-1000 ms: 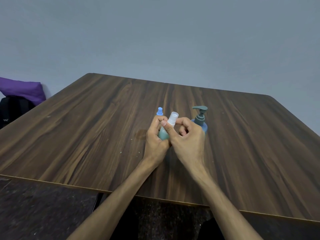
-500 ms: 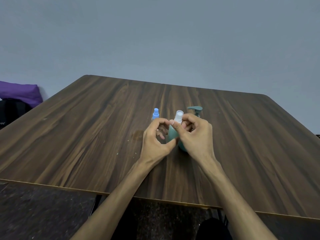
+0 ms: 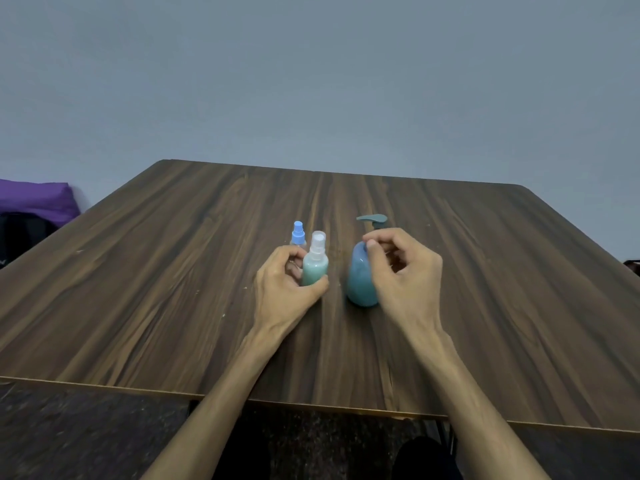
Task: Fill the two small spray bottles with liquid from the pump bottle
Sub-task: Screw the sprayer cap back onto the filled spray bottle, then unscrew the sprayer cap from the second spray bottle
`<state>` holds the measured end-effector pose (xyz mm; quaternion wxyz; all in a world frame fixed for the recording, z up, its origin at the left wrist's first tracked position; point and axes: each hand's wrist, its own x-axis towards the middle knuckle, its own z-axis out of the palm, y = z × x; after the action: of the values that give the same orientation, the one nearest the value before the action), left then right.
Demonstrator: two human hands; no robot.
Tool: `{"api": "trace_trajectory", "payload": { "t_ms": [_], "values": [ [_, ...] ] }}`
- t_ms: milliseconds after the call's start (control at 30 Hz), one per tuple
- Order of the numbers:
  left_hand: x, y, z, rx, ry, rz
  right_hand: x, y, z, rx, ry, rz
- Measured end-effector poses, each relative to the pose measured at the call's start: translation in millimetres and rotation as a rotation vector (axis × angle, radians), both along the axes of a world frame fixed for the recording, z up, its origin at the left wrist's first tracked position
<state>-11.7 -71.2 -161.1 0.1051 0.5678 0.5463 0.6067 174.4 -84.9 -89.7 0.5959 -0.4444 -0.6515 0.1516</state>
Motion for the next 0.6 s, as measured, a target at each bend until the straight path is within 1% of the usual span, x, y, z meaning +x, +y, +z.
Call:
{"api": "trace_trajectory", "payload": {
  "t_ms": [100,200,300,467,600],
  "values": [
    [-16,-4,1,-0.064,-0.045,0.069,13,7,-5,-0.052,0.062,0.003],
    [-31,-6,6,-0.109,-0.080,0.120,20,18,-12,-0.047,0.063,-0.043],
    [-41,-2,10,-0.191,-0.094,0.157,19,26,-17,-0.086,0.097,-0.073],
    [-45,12,9,-0.253,-0.095,0.180,13,38,-22,-0.092,0.123,-0.020],
    [-41,20,11,-0.267,-0.078,0.182,7,48,-24,-0.072,0.117,0.012]
  ]
}}
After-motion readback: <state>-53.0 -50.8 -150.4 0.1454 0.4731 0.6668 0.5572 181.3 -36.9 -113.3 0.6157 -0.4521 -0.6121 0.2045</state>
